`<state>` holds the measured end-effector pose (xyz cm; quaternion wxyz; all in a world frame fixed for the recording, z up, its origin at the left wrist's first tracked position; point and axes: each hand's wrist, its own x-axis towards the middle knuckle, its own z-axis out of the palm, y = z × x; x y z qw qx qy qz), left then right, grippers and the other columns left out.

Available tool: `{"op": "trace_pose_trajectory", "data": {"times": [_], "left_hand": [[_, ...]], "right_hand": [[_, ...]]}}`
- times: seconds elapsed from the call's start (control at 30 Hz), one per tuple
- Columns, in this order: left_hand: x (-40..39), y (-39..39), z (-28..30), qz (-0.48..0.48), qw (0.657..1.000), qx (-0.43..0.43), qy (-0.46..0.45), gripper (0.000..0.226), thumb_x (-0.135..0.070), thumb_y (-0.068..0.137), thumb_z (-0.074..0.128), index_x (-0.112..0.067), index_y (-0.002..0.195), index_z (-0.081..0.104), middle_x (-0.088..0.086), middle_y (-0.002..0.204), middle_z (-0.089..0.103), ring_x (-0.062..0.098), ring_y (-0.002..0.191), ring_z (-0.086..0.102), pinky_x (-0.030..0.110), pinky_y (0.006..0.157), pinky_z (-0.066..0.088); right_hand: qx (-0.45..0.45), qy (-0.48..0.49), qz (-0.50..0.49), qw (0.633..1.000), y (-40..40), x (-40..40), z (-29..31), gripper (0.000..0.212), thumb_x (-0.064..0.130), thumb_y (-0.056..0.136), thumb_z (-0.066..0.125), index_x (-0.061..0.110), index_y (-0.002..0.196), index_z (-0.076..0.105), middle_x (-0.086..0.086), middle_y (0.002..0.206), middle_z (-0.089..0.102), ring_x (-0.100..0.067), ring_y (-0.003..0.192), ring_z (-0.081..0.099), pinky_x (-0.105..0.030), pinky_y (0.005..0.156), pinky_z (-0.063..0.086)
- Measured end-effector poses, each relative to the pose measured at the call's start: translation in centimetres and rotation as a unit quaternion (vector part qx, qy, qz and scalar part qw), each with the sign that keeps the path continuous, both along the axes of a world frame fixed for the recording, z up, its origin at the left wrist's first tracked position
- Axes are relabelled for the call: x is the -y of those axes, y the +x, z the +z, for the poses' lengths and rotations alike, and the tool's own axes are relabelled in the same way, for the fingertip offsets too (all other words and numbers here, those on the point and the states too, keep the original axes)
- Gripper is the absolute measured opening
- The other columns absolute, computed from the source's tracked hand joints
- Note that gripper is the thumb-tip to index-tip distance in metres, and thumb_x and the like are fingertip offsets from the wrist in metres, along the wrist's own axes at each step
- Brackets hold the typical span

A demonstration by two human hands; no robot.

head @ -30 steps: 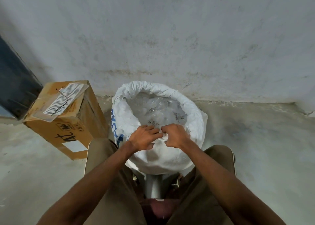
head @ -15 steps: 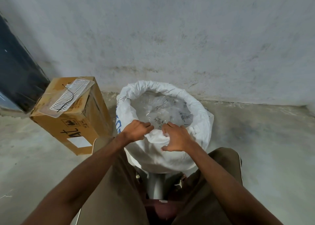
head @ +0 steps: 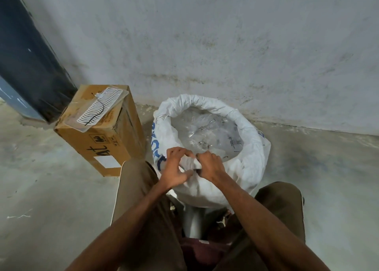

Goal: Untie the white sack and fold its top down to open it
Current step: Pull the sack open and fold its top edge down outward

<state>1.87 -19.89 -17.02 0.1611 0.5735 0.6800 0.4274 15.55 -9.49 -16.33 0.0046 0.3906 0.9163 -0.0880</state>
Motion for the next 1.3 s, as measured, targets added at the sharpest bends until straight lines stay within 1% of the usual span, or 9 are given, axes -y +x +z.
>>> {"op": "trace_pose_trajectory", "data": {"times": [0.07, 0.17, 0.33, 0.6, 0.7, 0.8, 0.87, 1.13, 1.3], "left_hand": [[0.6, 2.2, -0.2, 0.220, 0.964, 0.142, 0.039, 0.052, -0.026, 0.072, 0.072, -0.022, 0.121, 0.055, -0.011, 0.120, 0.053, 0.019, 0.114, 0.047, 0.029, 0.097, 0.040], [-1.5, 1.7, 0.0, 0.394, 0.825, 0.397, -0.077, 0.068, -0.051, 0.079, 0.072, -0.014, 0.131, 0.050, 0.006, 0.131, 0.053, 0.028, 0.118, 0.054, 0.044, 0.101, 0.049], [-3.8, 0.4, 0.9, 0.429, 0.763, 0.469, -0.120, 0.052, -0.043, 0.090, 0.068, -0.007, 0.127, 0.059, 0.012, 0.127, 0.065, 0.035, 0.114, 0.062, 0.043, 0.097, 0.053], [-5.9, -1.9, 2.4, 0.335, 0.669, 0.659, -0.079, 0.046, -0.018, 0.103, 0.033, -0.008, 0.146, 0.048, 0.008, 0.151, 0.048, 0.032, 0.138, 0.045, 0.046, 0.110, 0.038], [-5.2, -2.1, 2.6, 0.352, 0.626, 0.693, -0.066, 0.038, -0.028, 0.092, 0.034, -0.012, 0.106, 0.065, 0.012, 0.108, 0.064, 0.033, 0.091, 0.059, 0.039, 0.068, 0.051], [-3.9, -2.0, 2.7, 0.307, 0.629, 0.708, -0.097, 0.033, -0.029, 0.088, 0.040, -0.006, 0.082, 0.063, 0.014, 0.081, 0.065, 0.033, 0.075, 0.060, 0.039, 0.068, 0.049], [-3.6, -2.7, 2.4, 0.284, 0.657, 0.690, -0.108, 0.031, -0.026, 0.084, 0.043, -0.004, 0.089, 0.066, 0.018, 0.094, 0.066, 0.034, 0.085, 0.062, 0.041, 0.080, 0.052], [-4.8, -5.2, 3.3, 0.326, 0.878, 0.314, -0.158, 0.022, -0.028, 0.098, 0.049, -0.011, 0.111, 0.050, 0.006, 0.105, 0.061, 0.026, 0.094, 0.059, 0.031, 0.068, 0.048], [-7.3, -5.4, 2.5, 0.355, 0.869, 0.305, -0.158, 0.050, -0.050, 0.097, 0.057, -0.001, 0.106, 0.063, 0.015, 0.114, 0.067, 0.036, 0.110, 0.063, 0.047, 0.097, 0.051]], "right_hand": [[0.000, 0.037, 0.001, 0.999, -0.1, 0.4, -0.9, 0.029, 0.025, 0.085, 0.072, 0.017, 0.110, 0.060, -0.007, 0.107, 0.070, -0.033, 0.102, 0.067, -0.038, 0.084, 0.051], [0.022, 0.087, -0.014, 0.996, -0.2, 1.7, -1.9, 0.032, 0.019, 0.073, 0.082, 0.019, 0.101, 0.066, -0.004, 0.092, 0.072, -0.028, 0.080, 0.071, -0.035, 0.068, 0.054], [-0.031, 0.135, 0.028, 0.990, 0.4, 2.5, -3.0, 0.041, 0.016, 0.047, 0.095, 0.018, 0.078, 0.068, 0.001, 0.067, 0.064, -0.022, 0.046, 0.063, -0.026, 0.040, 0.046], [-0.146, -0.049, -0.033, 0.988, 0.7, 1.6, -0.6, 0.050, 0.061, 0.065, 0.071, 0.028, 0.093, 0.045, 0.010, 0.092, 0.054, -0.014, 0.074, 0.057, -0.029, 0.059, 0.038], [-0.202, -0.181, -0.065, 0.960, -1.2, 1.3, 0.4, 0.072, 0.058, 0.058, 0.080, 0.033, 0.115, 0.043, 0.009, 0.114, 0.049, -0.014, 0.093, 0.059, -0.036, 0.076, 0.051], [-0.195, -0.234, -0.031, 0.952, -3.0, 1.3, 0.3, 0.066, 0.039, 0.059, 0.087, 0.028, 0.111, 0.047, 0.002, 0.100, 0.063, -0.017, 0.084, 0.065, -0.037, 0.069, 0.055], [-0.197, -0.222, -0.043, 0.954, -3.9, 1.3, -0.1, 0.051, 0.032, 0.060, 0.086, 0.024, 0.095, 0.049, 0.001, 0.079, 0.066, -0.019, 0.069, 0.064, -0.036, 0.058, 0.050], [-0.121, -0.038, -0.031, 0.991, -6.4, 2.0, -1.1, 0.031, 0.008, 0.076, 0.076, 0.014, 0.101, 0.059, -0.006, 0.094, 0.070, -0.030, 0.082, 0.068, -0.032, 0.062, 0.044], [-0.095, 0.046, -0.004, 0.994, -7.2, 4.0, -3.2, 0.024, -0.001, 0.081, 0.070, 0.011, 0.101, 0.063, -0.008, 0.091, 0.072, -0.029, 0.079, 0.073, -0.038, 0.063, 0.057]]}}
